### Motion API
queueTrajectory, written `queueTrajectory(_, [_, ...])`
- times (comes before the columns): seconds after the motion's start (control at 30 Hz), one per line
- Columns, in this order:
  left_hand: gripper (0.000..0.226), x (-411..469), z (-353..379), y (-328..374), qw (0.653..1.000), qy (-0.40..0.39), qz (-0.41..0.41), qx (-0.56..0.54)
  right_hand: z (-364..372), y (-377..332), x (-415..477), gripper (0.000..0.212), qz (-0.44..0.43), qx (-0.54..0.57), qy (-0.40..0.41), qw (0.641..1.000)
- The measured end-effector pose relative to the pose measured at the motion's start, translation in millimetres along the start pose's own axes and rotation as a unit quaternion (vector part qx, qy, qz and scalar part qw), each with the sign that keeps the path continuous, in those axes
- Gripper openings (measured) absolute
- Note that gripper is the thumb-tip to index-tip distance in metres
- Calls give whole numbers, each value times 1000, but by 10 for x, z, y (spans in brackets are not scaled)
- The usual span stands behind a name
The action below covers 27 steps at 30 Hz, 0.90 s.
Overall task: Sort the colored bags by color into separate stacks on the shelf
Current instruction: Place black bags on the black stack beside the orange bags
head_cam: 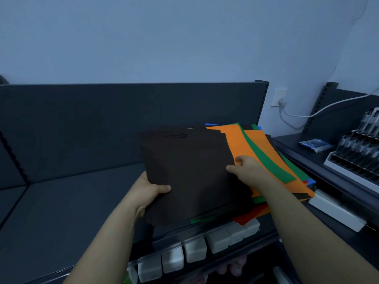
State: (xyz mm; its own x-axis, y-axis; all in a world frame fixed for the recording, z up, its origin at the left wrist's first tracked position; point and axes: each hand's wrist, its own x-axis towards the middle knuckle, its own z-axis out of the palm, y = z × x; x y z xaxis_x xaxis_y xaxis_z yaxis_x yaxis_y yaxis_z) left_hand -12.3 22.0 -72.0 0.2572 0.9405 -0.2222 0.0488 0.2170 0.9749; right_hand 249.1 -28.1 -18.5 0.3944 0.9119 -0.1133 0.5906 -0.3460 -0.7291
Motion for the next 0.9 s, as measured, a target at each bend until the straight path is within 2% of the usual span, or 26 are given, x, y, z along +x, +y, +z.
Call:
queueTrajectory(0.17, [59, -55, 14, 62, 998, 28, 37, -39, 83, -72, 90, 61, -16, 62, 29, 998])
queueTrajectory(0.5, [55, -300, -563, 163, 984, 144, 103, 16, 553, -551, 46, 53, -173, 43, 49, 983])
queueTrajectory(0.73, [51, -782, -1413, 69, 965, 241, 96, 26, 1236, -1193, -251, 41, -268, 30, 13, 963])
queueTrajectory(0.9, [47, -1315, -2156, -14, 943, 316, 91, 41, 1874, -1775, -642, 36, -304, 24, -30, 952])
